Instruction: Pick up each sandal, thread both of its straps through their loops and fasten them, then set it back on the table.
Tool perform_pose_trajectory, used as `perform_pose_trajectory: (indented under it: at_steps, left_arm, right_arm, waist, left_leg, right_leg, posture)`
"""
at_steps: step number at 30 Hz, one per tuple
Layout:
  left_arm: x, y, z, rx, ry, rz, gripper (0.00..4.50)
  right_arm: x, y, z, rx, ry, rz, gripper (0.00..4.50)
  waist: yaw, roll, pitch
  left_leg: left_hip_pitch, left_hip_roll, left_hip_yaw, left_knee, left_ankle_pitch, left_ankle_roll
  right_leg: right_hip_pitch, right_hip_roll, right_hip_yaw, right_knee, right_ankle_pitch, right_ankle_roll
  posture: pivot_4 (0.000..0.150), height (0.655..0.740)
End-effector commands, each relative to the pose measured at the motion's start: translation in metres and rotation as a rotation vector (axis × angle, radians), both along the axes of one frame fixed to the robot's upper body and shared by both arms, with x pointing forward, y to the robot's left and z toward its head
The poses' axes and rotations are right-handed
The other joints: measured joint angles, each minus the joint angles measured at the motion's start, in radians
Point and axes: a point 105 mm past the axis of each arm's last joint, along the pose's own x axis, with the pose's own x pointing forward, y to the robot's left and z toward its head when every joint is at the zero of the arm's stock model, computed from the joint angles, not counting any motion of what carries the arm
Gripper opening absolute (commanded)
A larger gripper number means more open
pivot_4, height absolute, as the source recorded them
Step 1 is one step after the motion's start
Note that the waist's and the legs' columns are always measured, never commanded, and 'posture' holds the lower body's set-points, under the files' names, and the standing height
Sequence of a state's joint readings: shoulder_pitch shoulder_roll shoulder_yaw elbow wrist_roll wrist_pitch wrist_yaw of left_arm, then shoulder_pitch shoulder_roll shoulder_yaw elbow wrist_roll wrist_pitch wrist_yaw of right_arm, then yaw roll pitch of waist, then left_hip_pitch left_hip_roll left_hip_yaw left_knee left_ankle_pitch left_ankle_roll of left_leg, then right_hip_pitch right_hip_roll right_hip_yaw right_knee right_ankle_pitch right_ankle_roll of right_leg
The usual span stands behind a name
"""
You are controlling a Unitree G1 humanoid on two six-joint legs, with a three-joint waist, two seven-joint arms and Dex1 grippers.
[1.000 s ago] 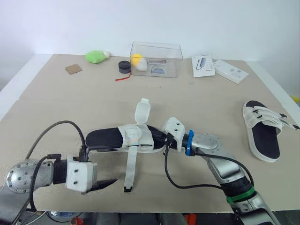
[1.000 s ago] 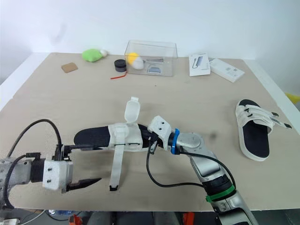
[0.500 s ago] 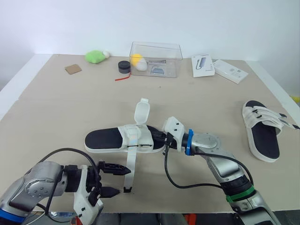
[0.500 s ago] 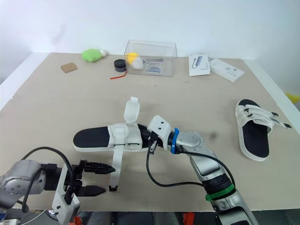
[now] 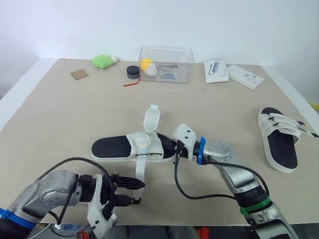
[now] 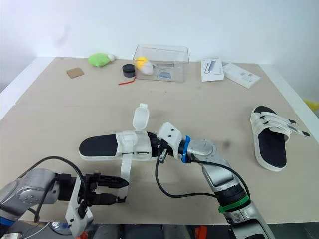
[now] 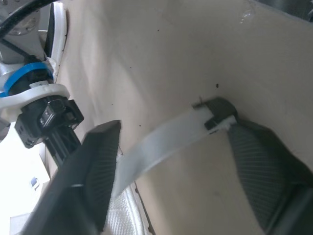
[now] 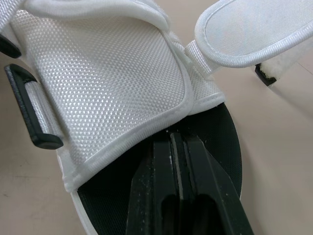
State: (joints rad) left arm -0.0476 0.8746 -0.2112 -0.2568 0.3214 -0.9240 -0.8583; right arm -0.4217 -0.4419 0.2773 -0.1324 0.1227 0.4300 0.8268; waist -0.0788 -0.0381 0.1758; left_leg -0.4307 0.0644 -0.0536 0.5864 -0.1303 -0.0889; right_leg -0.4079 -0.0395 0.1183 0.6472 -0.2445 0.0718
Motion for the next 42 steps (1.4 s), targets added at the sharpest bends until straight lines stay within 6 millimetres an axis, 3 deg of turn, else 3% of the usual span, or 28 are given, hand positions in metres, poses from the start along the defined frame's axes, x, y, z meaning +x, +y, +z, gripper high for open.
perform_pose_trajectory:
  at_steps: [1,6,18,22,26,29,32,35,39,42]
  left_arm:
    - [0.000,-0.004,0.003,-0.019,-0.006,-0.008,1.83]
    - [0.001,-0.008,0.006,-0.051,-0.012,-0.019,0.15]
    - [0.000,-0.014,0.017,-0.140,0.040,-0.012,0.15]
    - [0.006,-0.015,0.053,-0.377,0.365,0.171,0.15]
    - [0.010,-0.009,0.082,-0.459,0.599,0.247,0.15]
    - [0.013,-0.008,0.113,-0.581,0.882,0.296,0.15]
    - [0.034,-0.002,0.143,-0.808,1.122,0.349,0.15]
    - [0.040,0.000,0.130,-0.754,1.120,0.412,0.15]
    - [0.031,0.003,0.081,-0.417,0.767,0.428,0.15]
    - [0.027,0.008,0.056,-0.252,0.547,0.374,0.15]
  right_arm:
    - [-0.002,0.001,-0.008,-0.017,0.029,-0.002,0.00]
    - [-0.001,0.001,-0.008,-0.016,0.030,-0.004,0.00]
    - [0.000,-0.001,-0.007,-0.019,0.025,-0.008,0.00]
    - [0.000,-0.001,-0.007,-0.021,0.025,-0.007,0.00]
    - [0.000,-0.002,-0.007,-0.021,0.025,-0.005,0.00]
    - [0.001,0.000,-0.007,-0.022,0.024,-0.001,0.00]
    - [0.002,0.003,-0.006,-0.019,0.021,0.005,0.00]
    - [0.001,0.003,-0.007,-0.019,0.019,0.008,0.00]
    - [0.000,0.001,-0.007,-0.023,0.019,0.008,0.00]
    - [0.001,0.000,-0.007,-0.025,0.017,0.006,0.00]
  waist:
    - [0.000,0.000,0.000]
    - [0.000,0.000,0.000]
    - [0.000,0.000,0.000]
    - [0.000,0.000,0.000]
    - [0.000,0.000,0.001]
    - [0.000,0.001,0.002]
    - [0.000,0.001,0.002]
    - [-0.004,0.001,0.002]
    - [-0.004,0.001,0.002]
    - [-0.003,0.001,0.002]
  left_leg:
    - [0.000,0.000,0.000,0.000,0.000,0.000]
    - [0.000,0.000,0.000,0.000,0.000,0.000]
    - [0.000,0.000,0.000,0.000,0.000,0.000]
    - [0.000,0.000,0.000,0.000,0.000,0.000]
    - [0.000,0.000,-0.001,0.000,0.000,0.000]
    - [0.000,0.000,-0.001,0.000,0.000,0.000]
    - [0.000,0.000,-0.001,0.000,0.000,0.000]
    - [0.001,0.001,-0.002,0.000,0.000,0.000]
    - [0.001,0.001,-0.002,0.000,0.000,-0.001]
    - [0.000,0.001,-0.002,0.000,0.000,-0.001]
  right_leg:
    - [0.000,0.000,0.000,0.000,0.000,0.000]
    - [0.000,0.000,0.000,0.000,0.000,0.000]
    - [0.000,0.001,0.000,0.000,0.000,0.000]
    - [0.000,0.001,0.000,0.000,0.000,0.000]
    - [0.000,0.001,0.000,0.002,0.000,0.001]
    - [0.000,0.001,-0.001,0.002,-0.001,0.001]
    - [0.000,0.001,-0.001,0.002,-0.001,0.001]
    - [0.000,0.002,-0.001,0.002,-0.001,0.001]
    - [-0.001,0.003,-0.001,0.002,-0.001,0.001]
    - [-0.001,0.003,-0.001,0.002,-0.001,0.001]
  posture:
    - [0.150,0.7400]
    - [0.150,0.7400]
    - [0.150,0.7400]
    - [0.150,0.7400]
    - [0.150,0.7400]
    - [0.150,0.7400]
    - [0.150,0.7400]
    - [0.150,0.7400]
    - [0.150,0.7400]
    - [0.150,0.7400]
